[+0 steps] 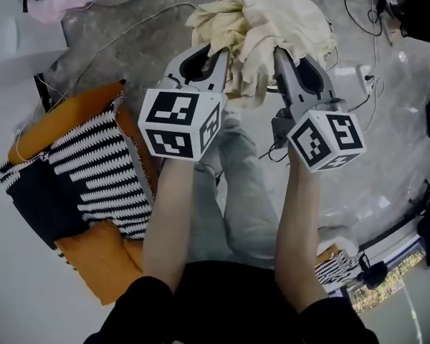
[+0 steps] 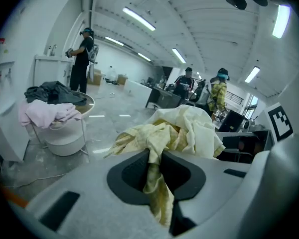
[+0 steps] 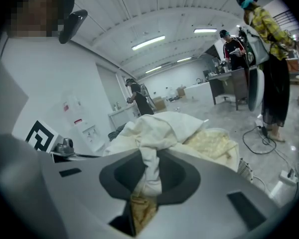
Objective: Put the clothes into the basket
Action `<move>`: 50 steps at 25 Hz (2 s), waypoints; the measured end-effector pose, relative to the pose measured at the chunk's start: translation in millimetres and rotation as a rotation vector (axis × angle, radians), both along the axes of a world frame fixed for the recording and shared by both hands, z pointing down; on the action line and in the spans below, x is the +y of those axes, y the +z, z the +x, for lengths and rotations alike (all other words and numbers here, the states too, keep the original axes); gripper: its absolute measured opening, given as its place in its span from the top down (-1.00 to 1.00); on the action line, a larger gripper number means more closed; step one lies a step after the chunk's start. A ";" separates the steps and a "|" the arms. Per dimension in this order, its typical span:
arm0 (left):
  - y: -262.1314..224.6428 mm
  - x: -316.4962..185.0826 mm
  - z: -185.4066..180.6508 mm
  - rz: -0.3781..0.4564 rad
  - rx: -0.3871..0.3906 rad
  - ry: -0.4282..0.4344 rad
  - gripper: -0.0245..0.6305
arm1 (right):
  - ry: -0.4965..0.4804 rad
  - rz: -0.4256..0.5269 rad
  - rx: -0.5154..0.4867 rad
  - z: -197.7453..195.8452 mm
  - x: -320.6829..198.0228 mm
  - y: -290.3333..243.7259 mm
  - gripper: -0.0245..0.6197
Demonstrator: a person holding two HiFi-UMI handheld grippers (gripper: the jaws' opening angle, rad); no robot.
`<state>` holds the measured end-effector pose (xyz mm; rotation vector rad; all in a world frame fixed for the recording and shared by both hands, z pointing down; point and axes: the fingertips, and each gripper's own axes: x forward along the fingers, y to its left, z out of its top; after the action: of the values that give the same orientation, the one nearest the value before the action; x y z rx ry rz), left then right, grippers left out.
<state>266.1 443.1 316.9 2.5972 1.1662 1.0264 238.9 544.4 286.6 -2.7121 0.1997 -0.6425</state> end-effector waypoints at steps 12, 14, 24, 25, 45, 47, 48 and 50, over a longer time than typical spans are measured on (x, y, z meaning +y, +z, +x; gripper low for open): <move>96.7 70.1 19.8 0.057 -0.102 -0.013 0.43 | 0.103 -0.074 -0.237 2.4 68.1 100.6 0.42; 111.7 73.9 16.2 0.061 -0.138 -0.030 0.39 | 0.117 -0.110 -0.312 -7.8 75.1 120.3 0.26; 117.9 67.9 9.1 0.029 -0.153 -0.054 0.36 | 0.115 -0.089 -0.348 -19.1 85.5 138.7 0.65; 113.3 62.0 9.7 0.024 -0.143 -0.066 0.37 | 0.101 -0.084 -0.337 -16.6 80.1 136.7 0.70; 59.9 -382.2 -88.8 -0.001 -0.004 -0.901 0.90 | -0.731 -0.076 -0.211 -13.6 -340.0 120.3 0.87; 60.4 -431.6 -131.0 0.022 -0.008 -1.117 0.90 | -0.950 -0.088 -0.205 -25.3 -402.3 122.3 0.88; 60.4 -453.3 -151.5 0.025 -0.011 -1.165 0.90 | -1.000 -0.091 -0.205 -39.7 -427.8 122.6 0.88; 58.3 -492.1 -191.4 0.024 -0.011 -1.195 0.90 | -1.036 -0.092 -0.206 -76.6 -471.4 121.0 0.88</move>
<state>74.7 -49.0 375.2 2.5399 -0.4624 0.7051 162.3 73.0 407.5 -2.4320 1.5887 -1.1848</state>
